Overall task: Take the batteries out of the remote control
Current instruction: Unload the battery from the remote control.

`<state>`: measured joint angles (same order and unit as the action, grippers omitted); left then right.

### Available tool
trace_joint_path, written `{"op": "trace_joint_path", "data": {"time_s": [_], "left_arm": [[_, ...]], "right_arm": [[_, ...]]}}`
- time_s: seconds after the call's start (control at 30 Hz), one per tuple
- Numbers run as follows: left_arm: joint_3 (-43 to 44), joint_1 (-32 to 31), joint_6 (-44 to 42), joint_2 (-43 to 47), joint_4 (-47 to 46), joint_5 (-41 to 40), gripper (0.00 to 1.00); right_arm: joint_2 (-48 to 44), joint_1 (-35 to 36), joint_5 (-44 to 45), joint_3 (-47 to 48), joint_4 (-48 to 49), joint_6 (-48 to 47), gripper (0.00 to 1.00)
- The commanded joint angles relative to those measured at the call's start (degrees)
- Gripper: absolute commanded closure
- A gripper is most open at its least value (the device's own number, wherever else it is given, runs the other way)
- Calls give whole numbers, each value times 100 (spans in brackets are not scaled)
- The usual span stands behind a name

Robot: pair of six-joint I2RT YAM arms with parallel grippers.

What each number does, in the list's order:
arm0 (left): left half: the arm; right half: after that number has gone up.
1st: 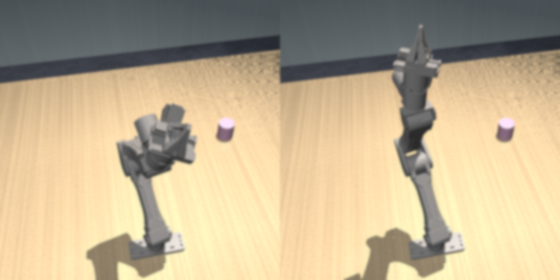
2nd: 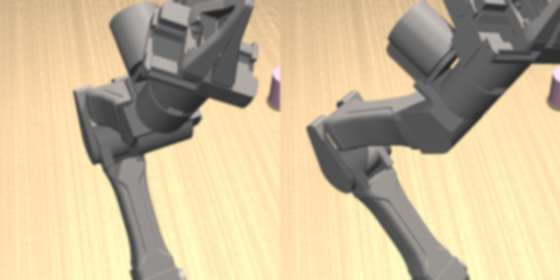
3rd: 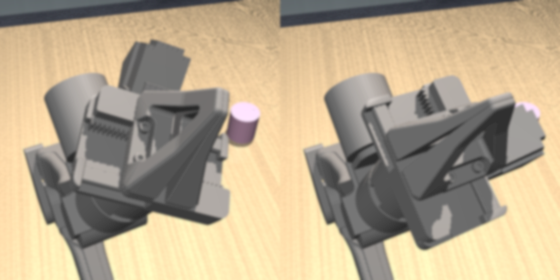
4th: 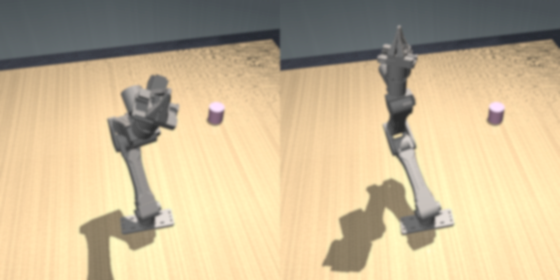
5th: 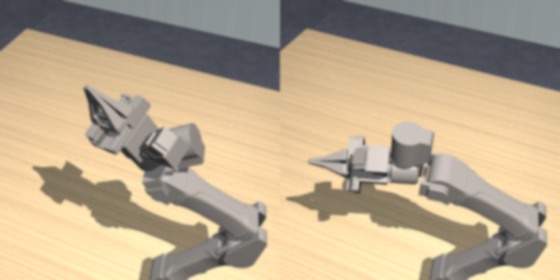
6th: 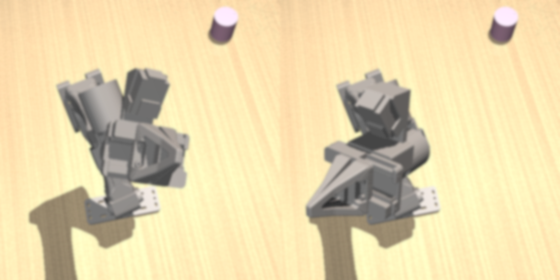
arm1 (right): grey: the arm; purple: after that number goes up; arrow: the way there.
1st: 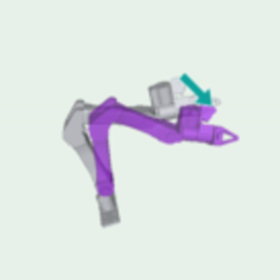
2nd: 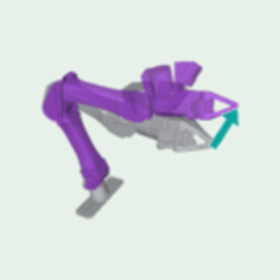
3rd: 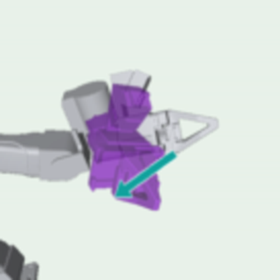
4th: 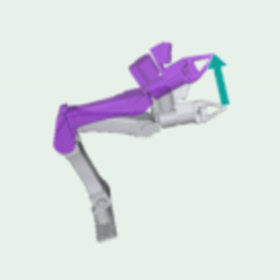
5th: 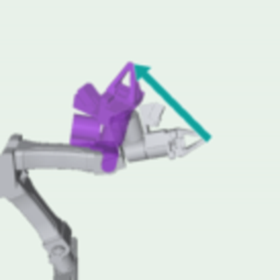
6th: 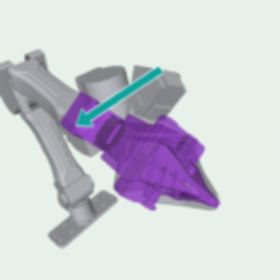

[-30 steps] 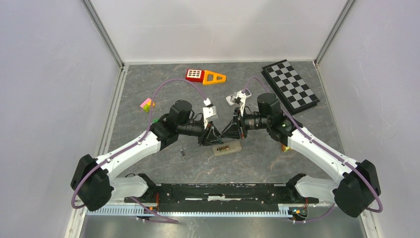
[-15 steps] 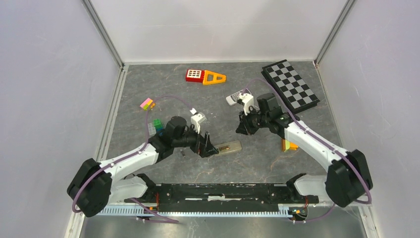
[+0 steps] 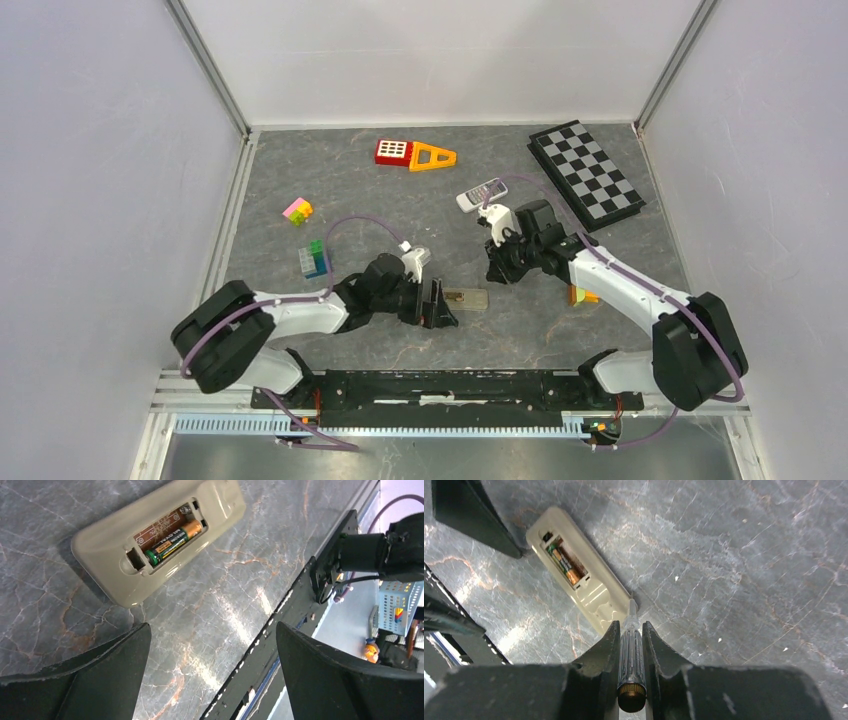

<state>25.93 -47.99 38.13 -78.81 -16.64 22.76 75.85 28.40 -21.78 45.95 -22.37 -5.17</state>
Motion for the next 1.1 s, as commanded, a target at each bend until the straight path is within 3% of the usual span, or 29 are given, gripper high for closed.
{"op": "trace_joint_path", "data": {"time_s": [0.0, 0.2, 0.4, 0.53, 0.63, 0.87, 1.07], "left_arm": [[367, -8, 527, -392, -719, -323, 0], [895, 38, 447, -889, -518, -708, 0], [1202, 78, 31, -792, 249, -1100, 0], [1070, 66, -226, -546, 599, -1134, 0], [833, -188, -406, -283, 816, -1400, 0], [1081, -1419, 9, -306, 1356, -3412, 0], [2209, -2106, 311, -1293, 2643, -4969, 0]], "right_arm": [[50, 33, -311, -117, 63, -173, 100], [-321, 102, -1043, -538, 91, -37, 100], [-830, 173, -1458, -915, 228, 349, 100], [-1243, 161, -99, -923, 218, 847, 100], [-1454, 157, 249, -906, 398, 1279, 100], [-1808, 157, 1032, -926, 600, 1693, 100], [-2020, 157, 1662, -1115, 657, 2114, 100]]}}
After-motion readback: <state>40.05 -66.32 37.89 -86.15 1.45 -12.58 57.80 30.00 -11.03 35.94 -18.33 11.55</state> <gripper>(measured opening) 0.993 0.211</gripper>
